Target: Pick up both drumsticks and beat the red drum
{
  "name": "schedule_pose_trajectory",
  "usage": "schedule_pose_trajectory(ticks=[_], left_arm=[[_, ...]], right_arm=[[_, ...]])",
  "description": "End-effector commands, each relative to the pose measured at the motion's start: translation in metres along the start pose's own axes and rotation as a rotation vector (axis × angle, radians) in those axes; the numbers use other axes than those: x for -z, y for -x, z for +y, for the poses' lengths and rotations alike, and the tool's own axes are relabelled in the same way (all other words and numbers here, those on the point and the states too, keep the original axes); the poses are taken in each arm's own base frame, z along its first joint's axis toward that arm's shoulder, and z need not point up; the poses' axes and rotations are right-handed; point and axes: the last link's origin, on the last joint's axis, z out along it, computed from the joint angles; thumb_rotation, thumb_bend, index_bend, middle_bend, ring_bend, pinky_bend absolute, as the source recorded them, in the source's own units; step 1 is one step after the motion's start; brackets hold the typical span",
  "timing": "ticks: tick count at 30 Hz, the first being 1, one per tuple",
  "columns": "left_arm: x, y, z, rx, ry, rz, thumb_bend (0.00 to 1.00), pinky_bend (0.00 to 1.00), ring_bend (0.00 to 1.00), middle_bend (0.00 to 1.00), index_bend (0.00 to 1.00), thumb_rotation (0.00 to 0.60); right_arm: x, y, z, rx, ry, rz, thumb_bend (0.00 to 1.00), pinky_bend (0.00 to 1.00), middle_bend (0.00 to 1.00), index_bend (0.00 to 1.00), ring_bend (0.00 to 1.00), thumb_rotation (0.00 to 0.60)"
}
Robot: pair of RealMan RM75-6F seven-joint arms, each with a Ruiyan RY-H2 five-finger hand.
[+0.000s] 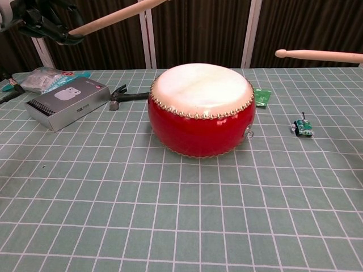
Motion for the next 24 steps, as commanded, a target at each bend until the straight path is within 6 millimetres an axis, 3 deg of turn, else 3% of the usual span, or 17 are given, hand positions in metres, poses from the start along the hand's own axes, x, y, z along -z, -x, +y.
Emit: schedule_pose_trajectory(ticks=[1,16,24], left_arm=[[-0.005,0.004,0.007,0.000,0.006,-0.008,0.62,1.00,1.00,1.00,0.76,0.600],[-0.008,-0.001,0.032,0.018,0.042,0.016,0.62,1.00,1.00,1.00,0.76,0.600],[-0.008,-0.002,0.033,0.026,0.043,0.014,0.62,1.00,1.00,1.00,0.76,0.600]], right_arm=[[-0.001,0.004,-0.009,0.003,-0.022,-0.007,0.65,1.00,1.00,1.00,1.00,0.600],[0.002,0.024,-0.043,0.037,-0.082,-0.048,0.65,1.00,1.00,1.00,1.00,0.600],[-0.002,0.033,-0.065,0.067,-0.112,-0.066,0.65,1.00,1.00,1.00,1.00,0.600]])
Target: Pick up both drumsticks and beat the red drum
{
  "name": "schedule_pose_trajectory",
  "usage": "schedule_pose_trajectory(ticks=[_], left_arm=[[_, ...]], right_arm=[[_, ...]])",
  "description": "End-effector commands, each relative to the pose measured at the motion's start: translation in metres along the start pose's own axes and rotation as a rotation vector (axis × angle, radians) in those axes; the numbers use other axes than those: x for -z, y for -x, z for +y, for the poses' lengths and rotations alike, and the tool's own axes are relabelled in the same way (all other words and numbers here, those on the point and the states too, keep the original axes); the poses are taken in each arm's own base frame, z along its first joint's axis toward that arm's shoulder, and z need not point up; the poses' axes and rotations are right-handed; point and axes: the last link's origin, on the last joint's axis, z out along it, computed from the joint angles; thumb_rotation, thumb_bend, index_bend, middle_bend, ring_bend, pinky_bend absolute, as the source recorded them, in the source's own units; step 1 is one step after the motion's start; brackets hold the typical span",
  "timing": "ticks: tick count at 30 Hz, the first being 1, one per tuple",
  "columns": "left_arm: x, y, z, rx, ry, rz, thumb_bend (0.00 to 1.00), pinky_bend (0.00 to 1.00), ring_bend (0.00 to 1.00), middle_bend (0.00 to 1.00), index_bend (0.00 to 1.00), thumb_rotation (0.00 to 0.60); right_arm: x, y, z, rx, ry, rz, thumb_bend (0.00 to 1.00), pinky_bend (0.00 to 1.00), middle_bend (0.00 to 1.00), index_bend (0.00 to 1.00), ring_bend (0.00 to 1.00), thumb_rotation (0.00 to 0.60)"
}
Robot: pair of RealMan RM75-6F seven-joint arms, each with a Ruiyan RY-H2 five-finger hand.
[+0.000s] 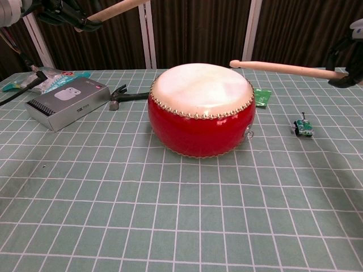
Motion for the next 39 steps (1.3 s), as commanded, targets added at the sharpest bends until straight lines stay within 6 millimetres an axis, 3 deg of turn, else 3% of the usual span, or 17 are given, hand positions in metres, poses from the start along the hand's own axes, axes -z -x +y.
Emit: schedule_pose_trajectory(ticks=[1,8,18,22,28,31,35,39], left_arm=[[0.000,-0.001,-0.001,0.000,0.000,-0.002,0.62,1.00,1.00,1.00,0.76,0.600],[0.000,-0.009,-0.004,0.004,0.007,0.005,0.62,1.00,1.00,1.00,0.76,0.600],[0.002,-0.029,0.003,0.025,0.050,0.043,0.62,1.00,1.00,1.00,0.76,0.600],[0.003,-0.036,0.006,0.022,0.063,0.047,0.62,1.00,1.00,1.00,0.76,0.600],[0.005,-0.044,0.009,0.021,0.077,0.061,0.62,1.00,1.00,1.00,0.76,0.600],[0.006,-0.047,0.008,0.017,0.081,0.063,0.62,1.00,1.00,1.00,0.76,0.600],[0.007,-0.049,0.006,0.013,0.080,0.062,0.62,1.00,1.00,1.00,0.76,0.600],[0.008,-0.050,0.002,0.011,0.070,0.061,0.62,1.00,1.00,1.00,0.76,0.600]], right_arm=[[-0.003,0.003,-0.009,0.004,-0.006,-0.004,0.65,1.00,1.00,1.00,1.00,0.600],[-0.009,-0.004,-0.021,-0.037,-0.018,0.022,0.65,1.00,1.00,1.00,1.00,0.600],[-0.017,-0.036,-0.037,-0.373,-0.048,0.132,0.65,1.00,1.00,1.00,1.00,0.600],[-0.021,-0.034,-0.041,-0.393,-0.045,0.134,0.65,1.00,1.00,1.00,1.00,0.600],[-0.029,-0.008,-0.049,-0.396,-0.042,0.087,0.65,1.00,1.00,1.00,1.00,0.600],[-0.034,0.015,-0.053,-0.256,-0.056,0.064,0.65,1.00,1.00,1.00,1.00,0.600],[-0.039,0.055,-0.047,0.275,-0.112,0.075,0.65,1.00,1.00,1.00,1.00,0.600],[-0.038,0.075,-0.045,0.614,-0.148,0.113,0.65,1.00,1.00,1.00,1.00,0.600]])
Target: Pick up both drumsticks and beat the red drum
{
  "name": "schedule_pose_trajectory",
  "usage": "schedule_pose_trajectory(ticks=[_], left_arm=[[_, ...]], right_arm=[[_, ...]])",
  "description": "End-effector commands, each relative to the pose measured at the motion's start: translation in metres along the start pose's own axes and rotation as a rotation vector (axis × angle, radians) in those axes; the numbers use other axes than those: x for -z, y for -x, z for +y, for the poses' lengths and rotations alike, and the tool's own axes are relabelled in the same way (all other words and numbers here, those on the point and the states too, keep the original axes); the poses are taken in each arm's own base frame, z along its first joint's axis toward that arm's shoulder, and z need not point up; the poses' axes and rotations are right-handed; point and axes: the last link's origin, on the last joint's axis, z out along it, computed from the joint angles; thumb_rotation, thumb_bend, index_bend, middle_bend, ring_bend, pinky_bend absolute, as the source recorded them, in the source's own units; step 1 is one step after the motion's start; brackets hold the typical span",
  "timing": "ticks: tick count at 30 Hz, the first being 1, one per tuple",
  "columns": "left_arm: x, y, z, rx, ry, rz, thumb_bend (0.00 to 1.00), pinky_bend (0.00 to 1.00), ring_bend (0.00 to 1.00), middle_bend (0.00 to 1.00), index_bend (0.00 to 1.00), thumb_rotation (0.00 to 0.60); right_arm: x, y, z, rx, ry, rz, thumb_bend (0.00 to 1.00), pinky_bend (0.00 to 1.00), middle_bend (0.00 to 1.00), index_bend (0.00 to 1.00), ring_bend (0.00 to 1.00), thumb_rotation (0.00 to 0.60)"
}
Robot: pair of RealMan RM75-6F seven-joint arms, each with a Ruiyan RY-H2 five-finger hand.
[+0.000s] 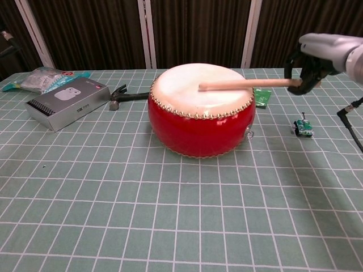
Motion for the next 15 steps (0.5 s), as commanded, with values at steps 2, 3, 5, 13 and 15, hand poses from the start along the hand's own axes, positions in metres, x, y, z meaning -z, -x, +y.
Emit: schedule_pose_trajectory(ticks=[2,3,5,13,15], left_arm=[[0.001,-0.001,-0.003,0.001,-0.008,0.000,0.62,1.00,1.00,1.00,0.76,0.600],[0.001,-0.001,-0.004,0.001,-0.010,0.001,0.62,1.00,1.00,1.00,0.76,0.600],[0.002,-0.001,-0.004,0.001,-0.011,0.002,0.62,1.00,1.00,1.00,0.76,0.600],[0.006,-0.003,0.002,0.006,0.005,0.008,0.62,1.00,1.00,1.00,0.76,0.600],[0.007,-0.003,0.004,0.001,0.012,0.004,0.62,1.00,1.00,1.00,0.76,0.600]], right_arm=[[0.000,0.031,-0.005,0.554,-0.109,0.086,0.66,1.00,1.00,1.00,1.00,0.600],[0.001,0.028,-0.004,0.540,-0.104,0.102,0.65,1.00,1.00,1.00,1.00,0.600],[0.001,0.019,-0.001,0.427,-0.066,0.118,0.65,1.00,1.00,1.00,1.00,0.600],[0.008,-0.040,0.023,0.136,0.041,0.280,0.65,1.00,1.00,1.00,1.00,0.600],[0.013,-0.051,0.031,0.111,0.053,0.307,0.65,1.00,1.00,1.00,1.00,0.600]])
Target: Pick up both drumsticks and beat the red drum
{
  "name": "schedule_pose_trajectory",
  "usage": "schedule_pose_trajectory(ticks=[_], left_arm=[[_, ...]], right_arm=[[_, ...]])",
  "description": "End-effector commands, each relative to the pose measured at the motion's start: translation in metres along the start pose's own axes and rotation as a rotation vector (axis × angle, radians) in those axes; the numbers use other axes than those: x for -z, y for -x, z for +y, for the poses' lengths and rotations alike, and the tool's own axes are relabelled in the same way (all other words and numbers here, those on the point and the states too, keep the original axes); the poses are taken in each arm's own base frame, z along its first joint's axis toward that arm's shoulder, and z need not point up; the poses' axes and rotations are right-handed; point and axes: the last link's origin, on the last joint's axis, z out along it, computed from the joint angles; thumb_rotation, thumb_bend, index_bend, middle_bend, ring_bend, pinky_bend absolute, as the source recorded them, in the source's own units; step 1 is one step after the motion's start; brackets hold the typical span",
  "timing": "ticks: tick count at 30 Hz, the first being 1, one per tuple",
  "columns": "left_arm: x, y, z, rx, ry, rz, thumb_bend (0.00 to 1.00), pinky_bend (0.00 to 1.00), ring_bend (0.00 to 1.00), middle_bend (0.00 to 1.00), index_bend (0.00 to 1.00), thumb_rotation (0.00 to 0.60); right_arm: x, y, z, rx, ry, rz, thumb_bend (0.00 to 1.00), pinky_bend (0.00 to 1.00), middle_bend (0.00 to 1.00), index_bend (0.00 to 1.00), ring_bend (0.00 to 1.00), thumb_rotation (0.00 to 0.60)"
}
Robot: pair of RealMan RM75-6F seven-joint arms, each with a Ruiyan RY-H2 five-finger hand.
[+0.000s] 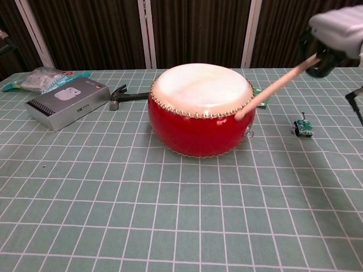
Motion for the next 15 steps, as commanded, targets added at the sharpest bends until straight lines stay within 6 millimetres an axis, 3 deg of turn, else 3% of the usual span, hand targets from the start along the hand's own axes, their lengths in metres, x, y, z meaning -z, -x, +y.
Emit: schedule_pose_trajectory(ticks=[1,7,15], left_arm=[[0.001,0.001,0.003,-0.007,0.008,-0.004,0.62,1.00,1.00,1.00,0.76,0.600],[0.003,0.007,0.008,-0.013,0.016,-0.018,0.62,1.00,1.00,1.00,0.76,0.600],[-0.001,0.024,0.011,-0.030,0.017,-0.049,0.62,1.00,1.00,1.00,0.76,0.600]], right_arm=[[0.003,-0.035,0.031,-0.126,0.080,0.107,0.65,1.00,1.00,1.00,1.00,0.600],[0.010,-0.048,0.059,-0.147,0.126,0.123,0.65,1.00,1.00,1.00,1.00,0.600],[0.015,-0.043,0.080,-0.163,0.170,0.103,0.65,1.00,1.00,1.00,1.00,0.600]])
